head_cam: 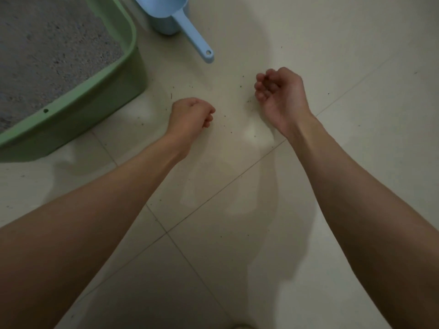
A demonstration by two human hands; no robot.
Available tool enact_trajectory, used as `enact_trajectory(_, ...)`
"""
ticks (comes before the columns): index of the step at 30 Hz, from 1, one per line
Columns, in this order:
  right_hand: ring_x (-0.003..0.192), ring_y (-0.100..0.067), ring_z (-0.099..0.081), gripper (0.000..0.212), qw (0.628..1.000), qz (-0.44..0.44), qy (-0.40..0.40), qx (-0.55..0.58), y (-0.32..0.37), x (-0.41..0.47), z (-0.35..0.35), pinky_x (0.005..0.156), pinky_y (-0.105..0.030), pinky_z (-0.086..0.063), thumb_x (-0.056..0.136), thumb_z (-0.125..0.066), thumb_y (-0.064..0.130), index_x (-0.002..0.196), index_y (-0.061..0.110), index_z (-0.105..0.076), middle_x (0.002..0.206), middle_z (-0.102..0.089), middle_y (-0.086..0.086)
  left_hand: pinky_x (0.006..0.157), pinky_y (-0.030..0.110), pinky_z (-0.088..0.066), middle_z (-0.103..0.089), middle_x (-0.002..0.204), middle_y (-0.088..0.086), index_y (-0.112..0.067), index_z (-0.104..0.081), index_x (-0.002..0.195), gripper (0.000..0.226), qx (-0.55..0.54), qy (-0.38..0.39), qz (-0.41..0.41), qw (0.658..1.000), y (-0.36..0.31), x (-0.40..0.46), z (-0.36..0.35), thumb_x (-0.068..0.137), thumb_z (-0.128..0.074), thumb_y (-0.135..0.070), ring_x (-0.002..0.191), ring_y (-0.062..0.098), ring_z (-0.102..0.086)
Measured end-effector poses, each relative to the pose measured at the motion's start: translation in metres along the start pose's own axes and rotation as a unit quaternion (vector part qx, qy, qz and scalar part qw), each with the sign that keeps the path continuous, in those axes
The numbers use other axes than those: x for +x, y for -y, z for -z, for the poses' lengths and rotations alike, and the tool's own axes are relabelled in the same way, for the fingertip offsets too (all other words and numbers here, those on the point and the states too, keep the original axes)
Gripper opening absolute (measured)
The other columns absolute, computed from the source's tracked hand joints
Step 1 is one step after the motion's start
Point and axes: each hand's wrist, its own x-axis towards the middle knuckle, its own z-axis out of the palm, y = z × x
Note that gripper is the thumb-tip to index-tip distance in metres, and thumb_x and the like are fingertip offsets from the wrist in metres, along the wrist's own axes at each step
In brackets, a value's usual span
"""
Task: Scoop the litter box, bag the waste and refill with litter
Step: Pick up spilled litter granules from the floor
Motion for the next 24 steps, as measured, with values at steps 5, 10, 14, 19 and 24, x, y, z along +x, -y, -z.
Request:
enact_trajectory(5,0.074,-0.014,-0.059,0.018,0.840,0.139,-0.050,-0.521,-0.007,0.016,-0.005,0.067,-0.022,-0.048,0.088,-0.052,0.013,0.086,0.006,-0.068,0.077,-0.064,-0.001,0.079,0.023,-0.041,-0.066,0.094,0.006,-0.011,-0.065,0.097,0.018,0.248,0.007,-0.089,0.965,0.005,-0.001,-0.015,0.084,-0.061,-0.023,0.088,0.018,-0.058)
enact_trajectory(10,0.104,-0.018,-0.058,0.022,0.723,0.193,-0.044,-0.662,-0.016,0.027,-0.009,0.083,-0.020,-0.040,0.086,-0.057,0.021,0.102,0.010,-0.066,0.111,-0.066,-0.004,0.082,0.023,-0.039,-0.065,0.102,0.007,-0.012,-0.064,0.096,0.022,0.273,-0.026,-0.092,0.957,0.005,0.007,-0.026,0.080,-0.068,-0.025,0.100,0.021,-0.058)
enact_trajectory(14,0.103,-0.022,-0.059,0.020,0.718,0.202,-0.050,-0.665,-0.020,0.031,-0.012,0.086,-0.027,-0.044,0.086,-0.056,0.018,0.099,0.008,-0.067,0.108,-0.066,-0.007,0.077,0.022,-0.039,-0.066,0.094,0.004,-0.012,-0.067,0.089,0.014,0.285,-0.035,-0.107,0.952,0.008,0.007,-0.029,0.081,-0.068,-0.024,0.094,0.020,-0.059)
enact_trajectory(19,0.087,-0.021,-0.059,0.016,0.738,0.188,-0.033,-0.647,-0.013,0.033,-0.014,0.076,-0.028,-0.044,0.087,-0.054,0.016,0.079,0.008,-0.067,0.089,-0.066,-0.006,0.074,0.022,-0.037,-0.066,0.091,0.007,-0.009,-0.069,0.087,0.015,0.290,-0.026,-0.122,0.949,0.008,0.006,-0.027,0.084,-0.064,-0.023,0.090,0.021,-0.058)
enact_trajectory(24,0.054,-0.013,-0.053,0.020,0.994,0.013,-0.043,-0.097,0.005,0.025,-0.009,0.046,-0.018,-0.035,0.089,-0.048,-0.004,0.071,0.004,-0.054,0.068,-0.058,-0.009,0.061,0.016,-0.042,-0.058,0.066,-0.003,-0.014,-0.060,0.070,0.013,0.072,-0.024,-0.038,0.996,0.002,0.009,-0.012,0.081,-0.065,-0.013,0.060,0.007,-0.053)
